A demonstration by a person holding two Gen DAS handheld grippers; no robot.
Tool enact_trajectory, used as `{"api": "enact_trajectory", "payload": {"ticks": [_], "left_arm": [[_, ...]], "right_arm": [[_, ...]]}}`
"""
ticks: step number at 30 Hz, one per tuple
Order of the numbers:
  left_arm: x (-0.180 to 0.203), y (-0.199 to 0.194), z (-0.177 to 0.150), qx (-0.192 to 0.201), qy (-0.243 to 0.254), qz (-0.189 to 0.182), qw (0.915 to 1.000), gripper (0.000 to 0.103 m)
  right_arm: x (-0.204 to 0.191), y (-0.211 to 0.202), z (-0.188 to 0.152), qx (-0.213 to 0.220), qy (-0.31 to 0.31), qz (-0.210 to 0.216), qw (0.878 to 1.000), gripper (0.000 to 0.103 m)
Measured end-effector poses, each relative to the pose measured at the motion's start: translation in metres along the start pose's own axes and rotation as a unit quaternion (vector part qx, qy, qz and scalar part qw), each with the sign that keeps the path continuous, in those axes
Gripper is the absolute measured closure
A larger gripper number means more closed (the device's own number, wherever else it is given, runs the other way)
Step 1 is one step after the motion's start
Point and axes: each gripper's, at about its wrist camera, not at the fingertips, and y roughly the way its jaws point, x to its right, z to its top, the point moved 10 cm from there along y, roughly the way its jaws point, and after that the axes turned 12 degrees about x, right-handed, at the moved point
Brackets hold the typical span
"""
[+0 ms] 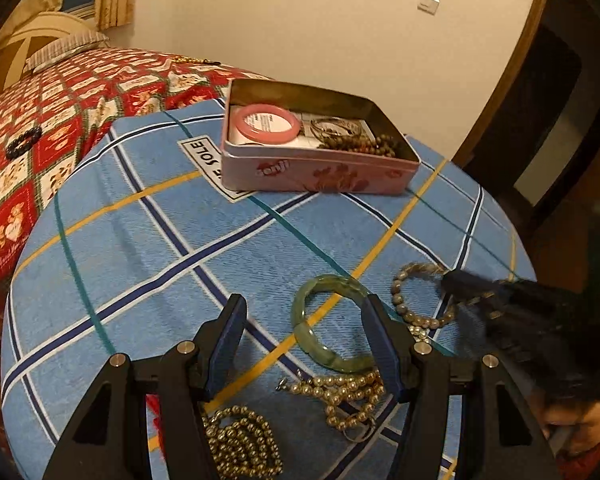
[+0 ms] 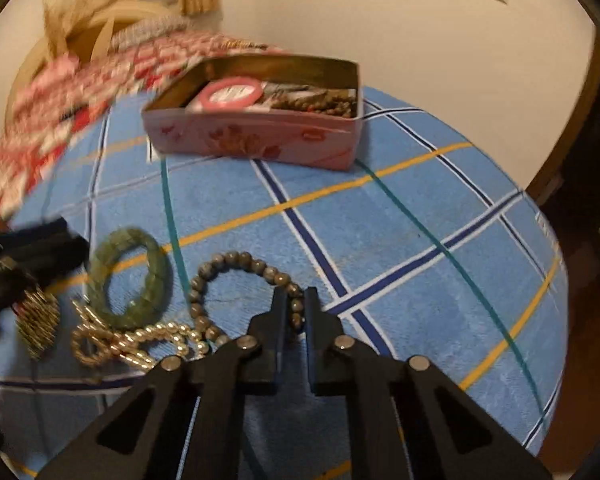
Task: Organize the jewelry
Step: 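Grasp the grey bead bracelet with right tool while left tool nears the green bangle, then lower grey beads into the tin with right tool while left tool drops green bangle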
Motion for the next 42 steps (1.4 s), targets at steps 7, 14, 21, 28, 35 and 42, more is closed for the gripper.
{"api": "enact_trajectory", "payload": {"ticks": [7, 14, 21, 28, 35, 42], "left_arm": [[0.002, 0.022, -0.013, -0.032, 0.006, 0.012, 0.9994, 0.085], [0.006, 0.023, -0.007, -0.021, 0.012, 0.007, 0.9997, 0.096], [0.004, -0.033, 0.039, 0.071, 0.003, -0.012, 0.9974, 0.096], [-0.018, -0.081, 0.069, 0.128, -0.002, 0.008, 0.9917, 0.096], [-0.022, -0.074, 0.077, 0.133, -0.005, 0.005, 0.9911, 0.096], [-0.011, -0.040, 0.111, 0.145, -0.007, -0.019, 0.9892, 0.096]], "right_arm": [[0.019, -0.044, 0.024, 0.071, 0.078, 0.032, 0.994, 0.094], [0.029, -0.068, 0.036, 0.105, 0.124, 0.061, 0.985, 0.094], [0.026, -0.078, 0.052, 0.127, 0.118, 0.060, 0.983, 0.094], [0.023, -0.083, 0.062, 0.141, 0.114, 0.060, 0.982, 0.094], [0.013, -0.080, 0.085, 0.152, 0.105, 0.079, 0.980, 0.094], [0.003, -0.064, 0.131, 0.175, 0.105, 0.111, 0.973, 0.094]]}}
